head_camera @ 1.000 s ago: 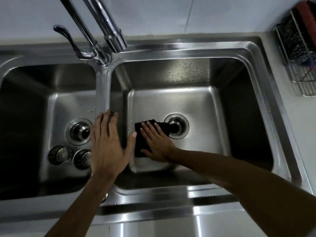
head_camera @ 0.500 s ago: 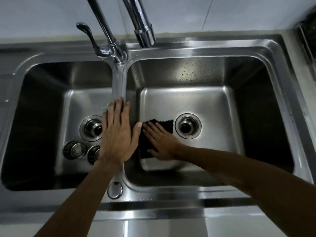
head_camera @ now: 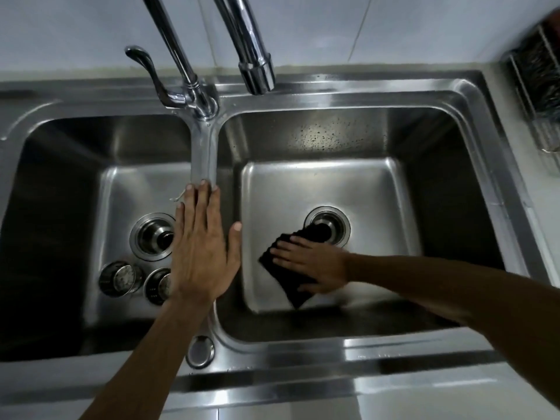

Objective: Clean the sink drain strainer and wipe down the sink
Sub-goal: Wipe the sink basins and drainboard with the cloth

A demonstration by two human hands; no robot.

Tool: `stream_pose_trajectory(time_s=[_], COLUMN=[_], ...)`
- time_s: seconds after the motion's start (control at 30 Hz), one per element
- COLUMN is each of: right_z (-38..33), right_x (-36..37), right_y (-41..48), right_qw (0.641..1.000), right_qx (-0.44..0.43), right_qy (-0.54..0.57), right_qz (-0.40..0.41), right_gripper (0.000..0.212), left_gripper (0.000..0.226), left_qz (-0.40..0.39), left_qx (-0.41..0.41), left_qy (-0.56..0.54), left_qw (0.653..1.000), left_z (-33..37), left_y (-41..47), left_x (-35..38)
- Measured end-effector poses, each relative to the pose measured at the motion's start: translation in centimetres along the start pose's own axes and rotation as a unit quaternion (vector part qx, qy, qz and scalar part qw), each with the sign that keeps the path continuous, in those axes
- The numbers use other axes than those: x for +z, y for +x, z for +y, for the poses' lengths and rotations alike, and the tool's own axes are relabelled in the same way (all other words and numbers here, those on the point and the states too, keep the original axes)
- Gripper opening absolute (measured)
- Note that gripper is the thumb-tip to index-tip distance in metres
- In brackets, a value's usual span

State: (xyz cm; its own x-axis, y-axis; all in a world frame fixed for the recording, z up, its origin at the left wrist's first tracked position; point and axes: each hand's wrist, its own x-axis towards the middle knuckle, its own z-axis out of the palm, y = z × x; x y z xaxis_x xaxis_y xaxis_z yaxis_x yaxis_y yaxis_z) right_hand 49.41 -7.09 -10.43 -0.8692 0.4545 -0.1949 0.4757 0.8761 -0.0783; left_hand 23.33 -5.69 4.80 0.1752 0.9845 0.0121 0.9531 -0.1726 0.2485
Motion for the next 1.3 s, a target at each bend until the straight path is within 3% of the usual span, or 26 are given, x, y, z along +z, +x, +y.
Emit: stream_pose_trajectory(time_s=[0.1, 0.17, 0.23, 0.3, 0.37, 0.4, 0.43, 0.5, 0.57, 0.63, 0.73, 0.77, 0.83, 0.93, 1.03, 1.1, 1.2, 1.3], right_z=[4.0, 0.5, -4.5, -4.4, -0.9, 1.0, 2.5, 1.3, -3.6, -6.6, -0.1, 2.3, 5.2, 0.6, -4.3, -2.7, 2.1, 1.5], right_x=[-2.4, -3.0, -1.7, -0.5, -0.6, -0.5, -0.4, -0.9, -0.5, 0.4, -0.5, -0.7, -1.2, -1.9, -0.5, -0.3, -0.6, -1.3], right_y=[3.2, 8.8, 9.8, 5.2, 0.4, -0.8, -0.9, 2.4, 6.9, 6.3, 0.6, -0.4, -0.1, 4.4, 3.2, -1.6, -7.1, -3.3], right_qw=[0.969, 0.938, 0.957, 0.995, 0.995, 0.993, 0.997, 0.992, 0.976, 0.993, 0.981, 0.971, 0.979, 0.998, 0.995, 0.995, 0.995, 0.995], right_qx=[0.242, 0.328, 0.267, 0.075, -0.097, -0.113, -0.076, 0.114, 0.185, 0.083, -0.186, -0.231, -0.198, -0.032, -0.070, -0.074, -0.032, 0.075], right_qy=[0.039, 0.105, 0.112, 0.067, 0.006, -0.015, -0.014, 0.050, 0.103, 0.089, 0.016, -0.013, -0.017, 0.038, 0.061, 0.062, 0.013, 0.025], right_qz=[0.030, 0.046, 0.023, 0.004, -0.016, -0.016, -0.008, 0.018, 0.040, -0.001, -0.054, -0.057, -0.053, -0.031, -0.031, -0.026, -0.088, -0.061], right_gripper=[0.084, 0.084, 0.082, 0.075, 0.067, 0.067, 0.068, 0.073, 0.078, 0.075, 0.058, 0.055, 0.056, 0.069, 0.064, 0.058, 0.070, 0.078], left_gripper=[0.069, 0.068, 0.068, 0.070, 0.072, 0.072, 0.072, 0.070, 0.069, 0.070, 0.071, 0.072, 0.072, 0.071, 0.072, 0.073, 0.073, 0.071], left_qz=[0.007, 0.003, -0.004, -0.006, -0.008, -0.007, -0.004, -0.004, -0.006, -0.005, 0.004, 0.003, -0.001, -0.009, -0.008, -0.003, -0.001, 0.006], left_qx=[0.003, -0.001, -0.003, -0.004, -0.003, 0.000, 0.001, -0.002, -0.005, -0.005, -0.002, 0.000, 0.001, 0.000, 0.002, 0.001, 0.008, 0.012], left_qy=[-0.014, -0.011, -0.003, 0.001, -0.003, -0.005, -0.007, -0.005, 0.000, 0.004, -0.003, -0.003, -0.003, -0.006, -0.009, -0.012, -0.015, -0.015], left_qw=[1.000, 1.000, 1.000, 1.000, 1.000, 1.000, 1.000, 1.000, 1.000, 1.000, 1.000, 1.000, 1.000, 1.000, 1.000, 1.000, 1.000, 1.000], left_z=[0.8, 0.5, 0.4, 0.2, 0.4, 0.5, 0.6, 0.6, 0.4, 0.3, 0.3, 0.4, 0.3, 0.6, 0.4, 0.2, 0.3, 0.4], left_y=[0.5, 0.3, 0.0, -0.1, -0.1, -0.1, 0.0, 0.1, 0.2, 0.0, -0.2, -0.2, 0.1, 0.0, 0.0, -0.1, 0.0, 0.1], left_x=[-0.1, -0.1, -0.2, -0.3, -0.3, -0.2, -0.2, -0.1, -0.1, 0.0, -0.1, -0.1, -0.2, -0.4, -0.5, -0.4, -0.3, -0.3])
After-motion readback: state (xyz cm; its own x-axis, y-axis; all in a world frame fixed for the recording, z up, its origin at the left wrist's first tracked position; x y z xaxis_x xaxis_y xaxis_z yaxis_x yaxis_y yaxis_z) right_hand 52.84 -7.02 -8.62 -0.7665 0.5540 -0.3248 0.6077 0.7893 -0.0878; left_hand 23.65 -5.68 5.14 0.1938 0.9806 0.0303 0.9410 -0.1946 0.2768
